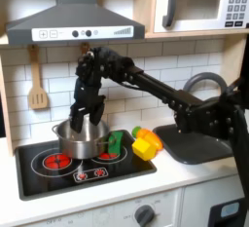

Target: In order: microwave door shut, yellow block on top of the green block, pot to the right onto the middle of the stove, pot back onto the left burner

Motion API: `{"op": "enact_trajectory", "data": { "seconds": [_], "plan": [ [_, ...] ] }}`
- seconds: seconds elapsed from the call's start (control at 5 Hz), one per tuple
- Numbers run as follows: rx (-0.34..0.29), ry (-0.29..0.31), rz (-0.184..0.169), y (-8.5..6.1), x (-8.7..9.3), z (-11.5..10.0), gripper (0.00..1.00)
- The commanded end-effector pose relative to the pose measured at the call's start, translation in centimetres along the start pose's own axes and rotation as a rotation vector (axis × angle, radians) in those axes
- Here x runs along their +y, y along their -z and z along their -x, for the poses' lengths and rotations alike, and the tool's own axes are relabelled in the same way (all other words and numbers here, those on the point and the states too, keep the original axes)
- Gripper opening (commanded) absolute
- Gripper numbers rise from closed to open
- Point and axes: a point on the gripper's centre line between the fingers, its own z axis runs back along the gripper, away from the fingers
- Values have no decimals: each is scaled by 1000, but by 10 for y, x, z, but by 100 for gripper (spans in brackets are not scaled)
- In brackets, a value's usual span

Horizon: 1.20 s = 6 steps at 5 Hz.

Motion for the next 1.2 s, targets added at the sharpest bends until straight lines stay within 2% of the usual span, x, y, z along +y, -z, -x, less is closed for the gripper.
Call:
{"op": "enact_trajectory", "data": {
  "seconds": [0.0,0.4,0.6,0.8,1.0],
  "plan": [
    [47,9,-5,16,-2,4,100],
    [88,-5,-30,22,7,12,100],
    [121,-1,-44,30,10,19,100],
    [123,-2,-45,31,7,16,100],
    [113,-25,-51,25,8,11,100]
  ]
}}
